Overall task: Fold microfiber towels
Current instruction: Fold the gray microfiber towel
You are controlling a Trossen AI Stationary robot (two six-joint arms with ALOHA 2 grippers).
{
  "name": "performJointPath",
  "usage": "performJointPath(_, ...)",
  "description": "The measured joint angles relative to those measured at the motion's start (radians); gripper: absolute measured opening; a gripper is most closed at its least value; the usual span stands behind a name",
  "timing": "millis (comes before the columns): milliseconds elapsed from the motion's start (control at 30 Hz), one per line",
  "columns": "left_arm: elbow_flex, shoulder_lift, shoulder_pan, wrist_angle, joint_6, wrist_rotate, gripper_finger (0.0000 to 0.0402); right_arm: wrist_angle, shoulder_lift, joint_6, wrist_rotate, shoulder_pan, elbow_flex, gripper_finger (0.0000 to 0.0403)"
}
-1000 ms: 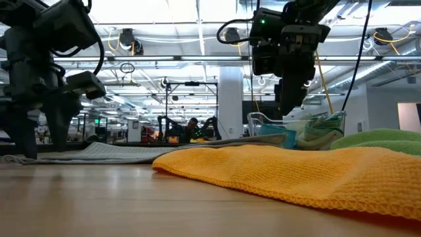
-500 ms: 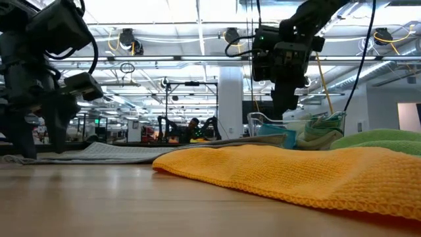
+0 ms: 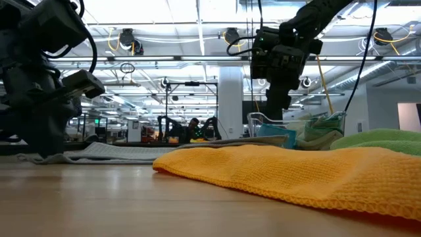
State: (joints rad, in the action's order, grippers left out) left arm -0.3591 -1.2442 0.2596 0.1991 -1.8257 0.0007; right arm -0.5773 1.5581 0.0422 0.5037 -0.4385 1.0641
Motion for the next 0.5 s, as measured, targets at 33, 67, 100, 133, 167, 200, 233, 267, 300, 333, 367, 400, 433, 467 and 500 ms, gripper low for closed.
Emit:
performJointPath(33,0.001,0.0,0.001,-0.003,0.005,-0.006,0.002,0.011,0.0,0.0,0.001,-0.001,0.0,0.0132)
performJointPath(67,0.001,-0.001,0.001,-0.004,0.007,-0.01,0.0012,0.023,0.0,0.0,0.003,-0.001,0.0,0.0132)
performJointPath(100,0.001,-0.001,0.001,-0.004,0.007,-0.011,0.0009,0.033,0.0,0.0,0.013,-0.001,0.0,0.0132)
performJointPath(133,0.001,-0.001,0.001,-0.004,0.007,-0.011,0.0009,0.042,0.0,0.0,0.026,-0.002,0.0,0.0132)
performJointPath(167,0.001,-0.002,0.0,-0.004,0.009,-0.01,0.0009,0.052,0.0,-0.001,0.035,-0.002,0.0,0.0132)
performJointPath(200,0.0,-0.002,0.0,-0.003,0.011,-0.006,0.0007,0.059,0.0,-0.003,0.049,-0.002,0.0,0.0132)
performJointPath(233,-0.005,-0.002,-0.001,0.002,0.019,-0.001,0.0005,0.066,0.0,-0.005,0.052,-0.002,0.0,0.0132)
performJointPath(267,-0.009,-0.001,-0.001,0.011,0.033,0.003,0.0005,0.072,0.0,-0.013,0.052,-0.002,0.0,0.0132)
performJointPath(300,-0.014,0.007,-0.002,0.032,0.047,0.006,0.0004,0.081,0.0,-0.026,0.053,-0.001,0.0,0.0132)
performJointPath(333,-0.022,0.015,-0.002,0.063,0.057,0.005,0.0004,0.094,0.0,-0.044,0.058,-0.001,0.0,0.0132)
performJointPath(367,-0.034,0.022,-0.002,0.103,0.063,0.0,0.0003,0.109,0.0,-0.064,0.076,-0.002,0.0,0.0132)
performJointPath(400,-0.044,0.032,-0.004,0.151,0.063,-0.01,0.0003,0.128,0.0,-0.087,0.09,-0.002,0.0,0.0132)
performJointPath(433,-0.053,0.047,-0.004,0.212,0.063,-0.029,0.0003,0.146,0.0,-0.111,0.105,-0.002,0.004,0.0132)
performJointPath(467,-0.061,0.058,-0.005,0.264,0.063,-0.046,0.0002,0.16,0.0,-0.135,0.109,0.0,0.012,0.0132)
performJointPath(500,-0.07,0.067,-0.005,0.3,0.068,-0.062,0.0002,0.178,0.0,-0.161,0.109,0.005,0.026,0.0132)
